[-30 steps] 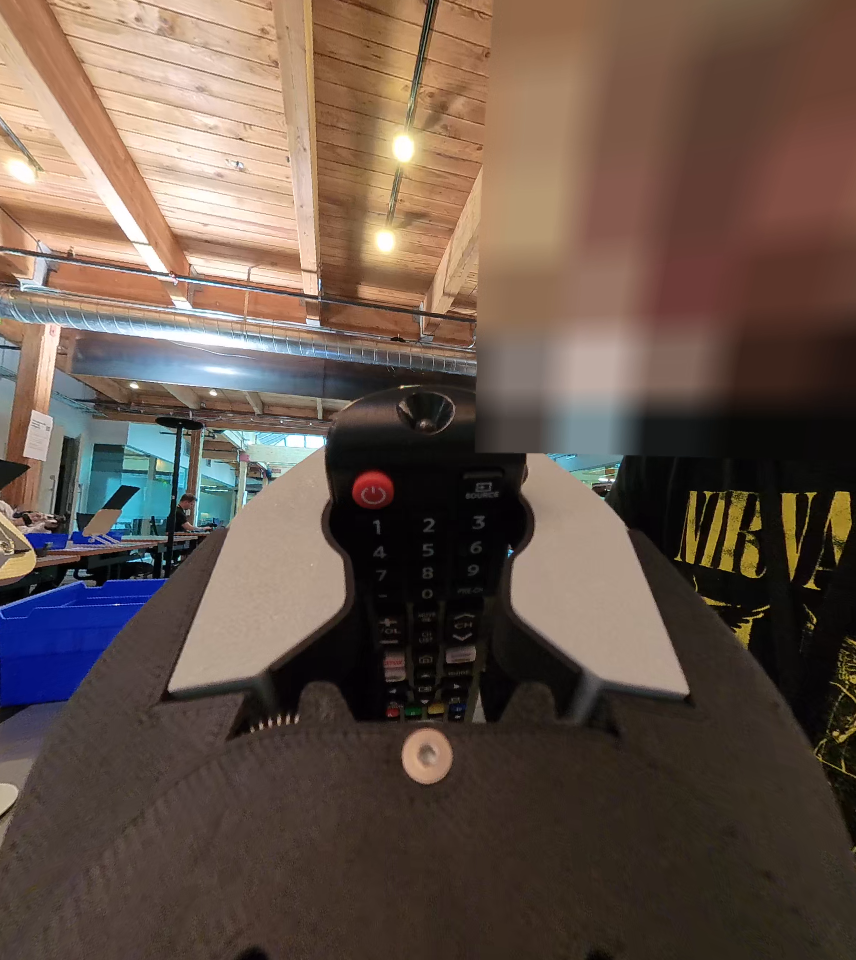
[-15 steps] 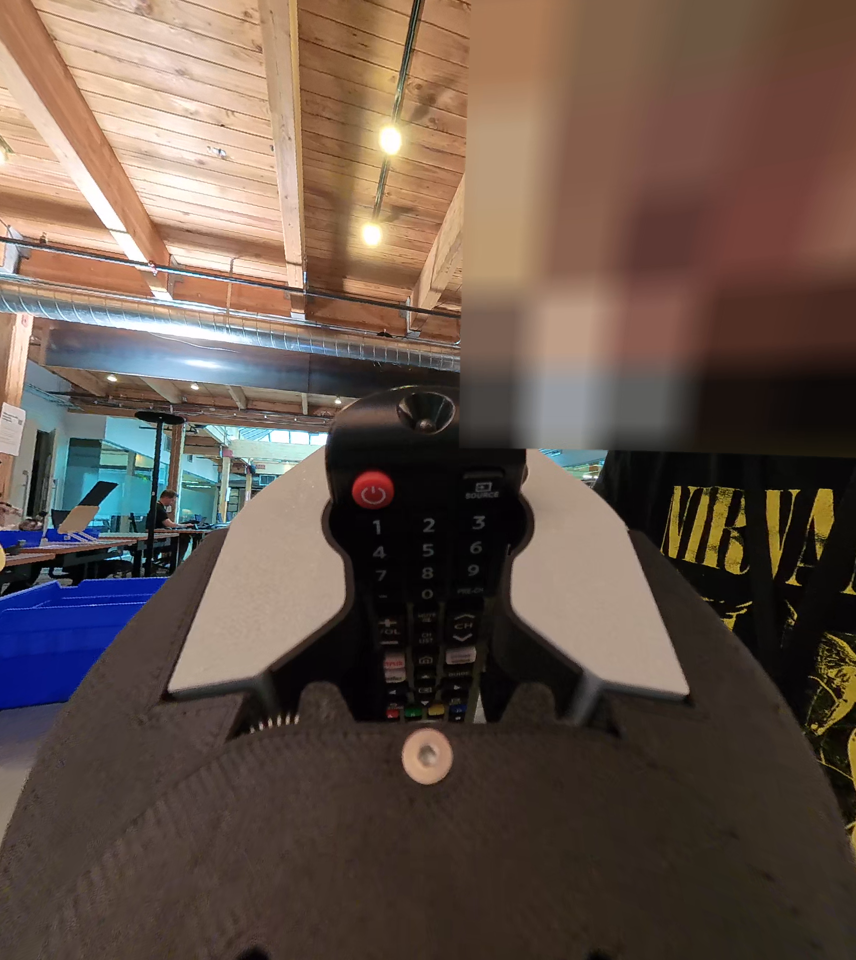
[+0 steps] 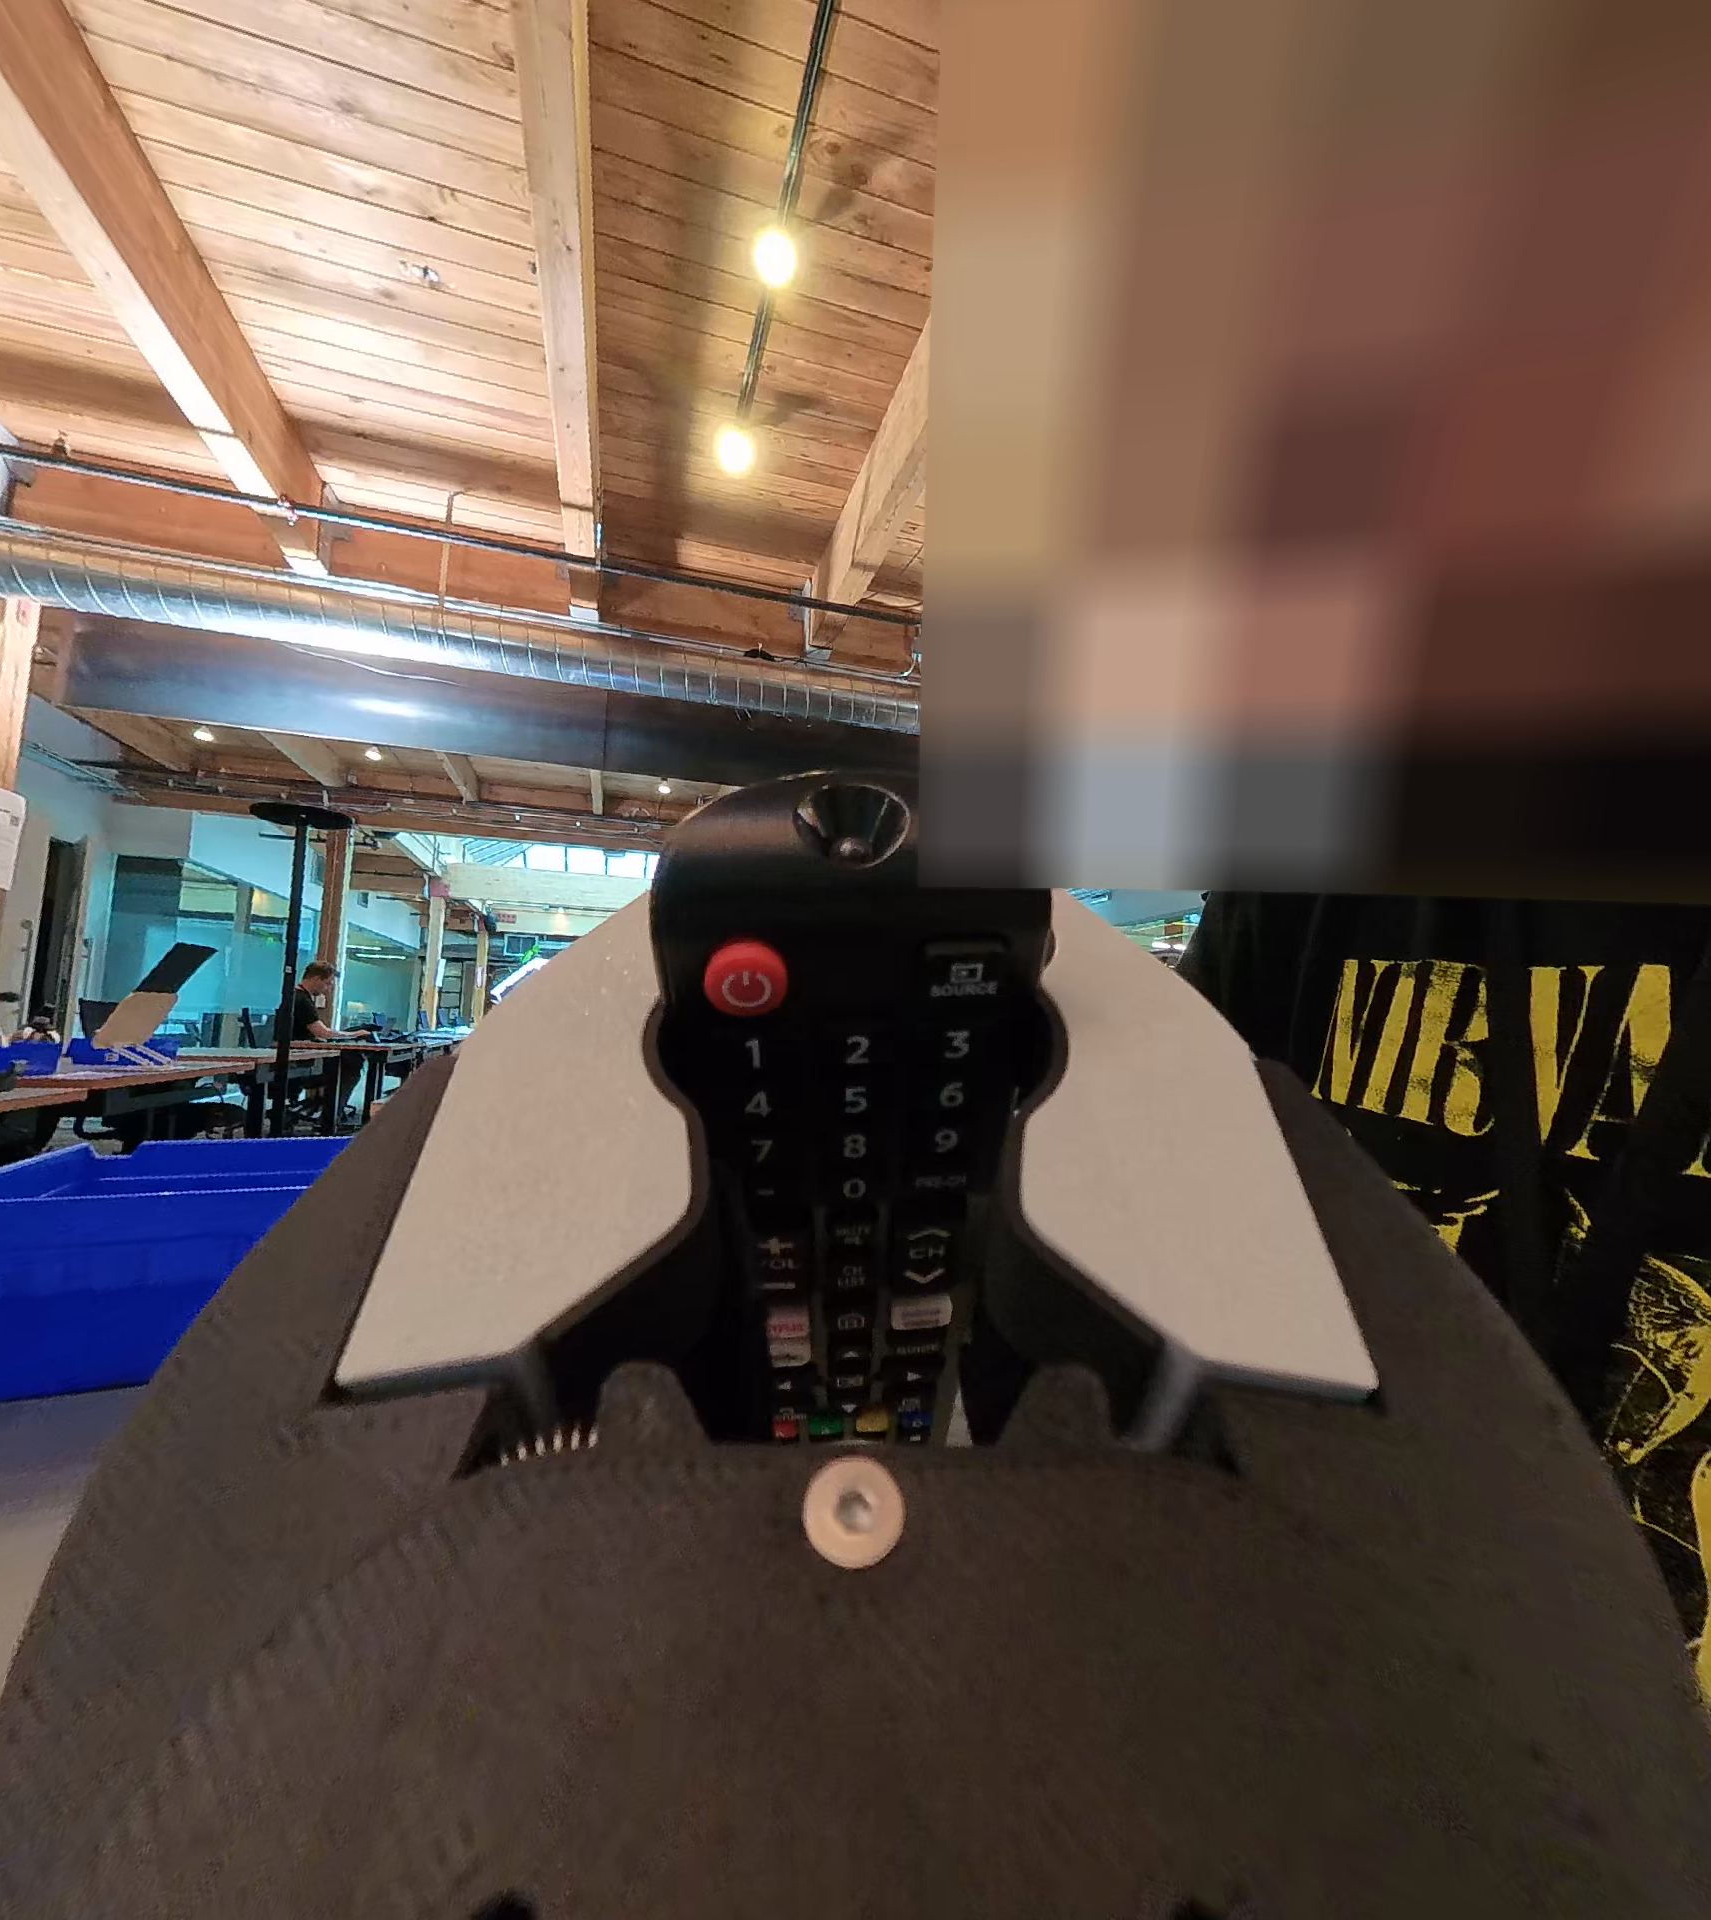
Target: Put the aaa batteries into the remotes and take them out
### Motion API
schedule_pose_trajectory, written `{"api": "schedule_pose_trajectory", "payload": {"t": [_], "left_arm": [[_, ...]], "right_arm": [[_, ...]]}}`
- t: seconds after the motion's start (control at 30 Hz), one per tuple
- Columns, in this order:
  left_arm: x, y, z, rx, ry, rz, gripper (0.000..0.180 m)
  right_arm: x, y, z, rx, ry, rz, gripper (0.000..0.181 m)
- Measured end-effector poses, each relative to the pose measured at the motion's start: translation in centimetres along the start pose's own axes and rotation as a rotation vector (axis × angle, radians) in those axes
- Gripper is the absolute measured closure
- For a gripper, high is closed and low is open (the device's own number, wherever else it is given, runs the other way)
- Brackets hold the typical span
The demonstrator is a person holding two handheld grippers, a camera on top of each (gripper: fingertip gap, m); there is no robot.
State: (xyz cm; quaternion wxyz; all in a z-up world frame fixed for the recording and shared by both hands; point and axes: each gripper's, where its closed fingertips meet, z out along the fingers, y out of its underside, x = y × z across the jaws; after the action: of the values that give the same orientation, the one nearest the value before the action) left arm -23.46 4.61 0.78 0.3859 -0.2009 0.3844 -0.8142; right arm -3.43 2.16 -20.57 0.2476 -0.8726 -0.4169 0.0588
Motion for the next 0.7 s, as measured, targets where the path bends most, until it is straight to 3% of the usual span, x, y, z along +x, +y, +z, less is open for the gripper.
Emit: {"api": "schedule_pose_trajectory", "payload": {"t": [0.07, 0.13, 0.23, 0.43, 0.7], "left_arm": [[-0.1, 0.2, 0.0, -0.003, -0.003, -0.004, 0.12], [-0.3, 0.3, -0.1, -0.007, -0.008, -0.006, 0.119], [-0.5, 0.3, -0.2, -0.005, -0.014, -0.011, 0.119], [0.0, 0.3, 0.2, -0.006, 0.008, -0.013, 0.119], [0.0, 0.4, 0.2, -0.011, 0.005, -0.013, 0.119]], "right_arm": [[0.3, 0.3, -1.2, 0.011, 0.051, 0.079, 0.151], [0.6, 1.4, -1.7, -0.025, 0.089, 0.343, 0.13], [-2.7, 1.7, -1.6, 0.032, -0.037, 0.624, 0.135], [-3.5, 2.1, -1.4, 0.163, 0.005, 0.756, 0.138], [-1.7, 0.5, 0.1, 0.179, 0.005, 0.766, 0.129]]}}
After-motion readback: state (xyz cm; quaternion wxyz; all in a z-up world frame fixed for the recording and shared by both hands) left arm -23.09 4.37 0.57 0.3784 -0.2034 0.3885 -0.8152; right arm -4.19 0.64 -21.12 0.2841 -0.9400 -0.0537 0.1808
